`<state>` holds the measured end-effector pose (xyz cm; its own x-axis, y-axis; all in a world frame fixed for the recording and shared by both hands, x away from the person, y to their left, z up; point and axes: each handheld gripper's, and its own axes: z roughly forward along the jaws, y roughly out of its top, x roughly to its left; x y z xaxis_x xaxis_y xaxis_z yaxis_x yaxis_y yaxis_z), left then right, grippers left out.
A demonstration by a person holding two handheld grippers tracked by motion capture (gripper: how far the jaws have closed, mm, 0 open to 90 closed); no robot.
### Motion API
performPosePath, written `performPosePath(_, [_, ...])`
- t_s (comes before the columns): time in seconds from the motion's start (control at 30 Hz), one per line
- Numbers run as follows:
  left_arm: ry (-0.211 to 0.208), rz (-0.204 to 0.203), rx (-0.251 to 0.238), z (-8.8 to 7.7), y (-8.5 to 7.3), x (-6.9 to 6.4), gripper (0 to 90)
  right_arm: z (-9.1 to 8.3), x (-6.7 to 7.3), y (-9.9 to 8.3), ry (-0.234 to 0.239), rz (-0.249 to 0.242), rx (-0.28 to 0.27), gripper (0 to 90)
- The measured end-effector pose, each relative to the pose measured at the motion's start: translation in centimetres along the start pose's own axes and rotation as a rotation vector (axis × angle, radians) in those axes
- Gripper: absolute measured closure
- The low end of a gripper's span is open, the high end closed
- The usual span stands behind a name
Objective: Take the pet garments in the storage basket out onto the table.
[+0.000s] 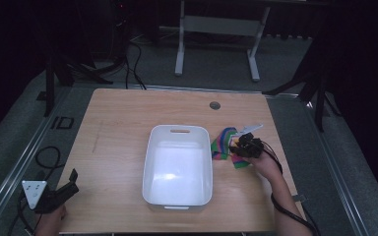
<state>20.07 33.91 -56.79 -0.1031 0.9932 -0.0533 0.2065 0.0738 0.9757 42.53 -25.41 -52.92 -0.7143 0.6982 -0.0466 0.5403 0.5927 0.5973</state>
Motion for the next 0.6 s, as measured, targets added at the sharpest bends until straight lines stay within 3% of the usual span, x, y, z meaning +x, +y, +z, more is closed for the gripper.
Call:
performPosePath(0.13, [0.0, -0.002, 0.001, 0.0, 0.0, 0.0, 1.0, 0.5, 0.0, 0.0, -0.001, 0.028, -0.009, 73.3])
performPosePath(0.27, [0.001, -0.003, 0.001, 0.0, 0.0, 0.0, 0.9, 0.1, 0.1, 0.3, -0.01, 0.024, 0.008, 65.6])
performPosePath(0.37, [0.001, -0.003, 0.002, 0.0, 0.0, 0.0, 1.0, -1.1, 0.1, 0.6, 0.002, 0.03, -0.007, 46.0])
performPosePath(0.6, [0.003, -0.004, 0.001, 0.0, 0.0, 0.0, 1.0, -3.5, -0.1, 0.5, -0.009, 0.059, -0.064, 29.9])
